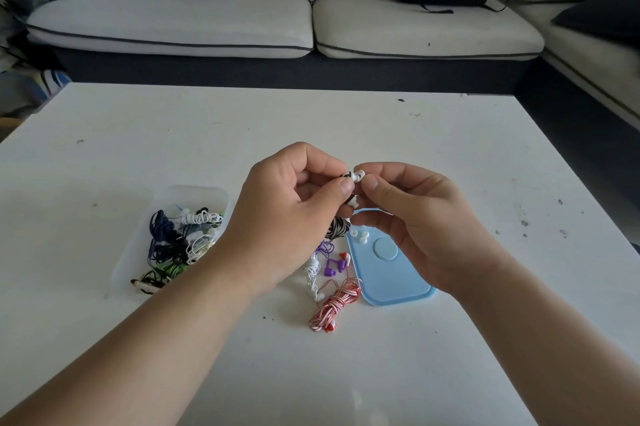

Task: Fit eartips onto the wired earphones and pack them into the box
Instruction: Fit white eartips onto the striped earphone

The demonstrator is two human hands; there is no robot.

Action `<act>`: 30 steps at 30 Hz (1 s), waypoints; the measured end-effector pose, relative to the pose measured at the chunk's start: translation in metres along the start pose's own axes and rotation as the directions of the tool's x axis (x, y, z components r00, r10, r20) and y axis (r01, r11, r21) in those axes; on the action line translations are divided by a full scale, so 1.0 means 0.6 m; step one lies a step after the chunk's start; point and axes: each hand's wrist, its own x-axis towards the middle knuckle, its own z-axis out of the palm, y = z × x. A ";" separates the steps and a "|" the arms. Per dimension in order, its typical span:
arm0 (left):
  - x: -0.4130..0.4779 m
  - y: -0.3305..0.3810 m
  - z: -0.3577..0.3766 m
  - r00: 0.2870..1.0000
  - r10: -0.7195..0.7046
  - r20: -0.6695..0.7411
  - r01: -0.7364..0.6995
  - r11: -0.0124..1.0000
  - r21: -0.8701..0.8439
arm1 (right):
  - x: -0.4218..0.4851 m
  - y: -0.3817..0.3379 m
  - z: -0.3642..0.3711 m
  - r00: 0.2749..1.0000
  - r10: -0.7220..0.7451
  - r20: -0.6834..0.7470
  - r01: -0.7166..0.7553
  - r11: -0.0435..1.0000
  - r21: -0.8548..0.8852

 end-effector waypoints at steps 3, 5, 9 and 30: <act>-0.001 0.000 -0.002 1.000 -0.003 -0.003 0.003 1.000 0.002 | 0.000 0.000 0.001 1.000 0.009 0.001 -0.009 1.000 0.000; -0.001 0.000 -0.002 1.000 -0.005 -0.002 0.005 1.000 -0.001 | 0.000 0.000 0.001 1.000 0.010 0.001 -0.010 1.000 -0.009; 0.001 -0.002 0.000 1.000 0.004 -0.001 -0.004 1.000 0.011 | -0.001 -0.001 0.002 1.000 -0.008 -0.012 0.008 1.000 -0.028; 0.004 -0.009 0.007 0.993 0.082 -0.089 -0.072 0.991 0.113 | -0.017 0.018 0.044 0.980 -0.010 -0.198 0.020 0.999 0.047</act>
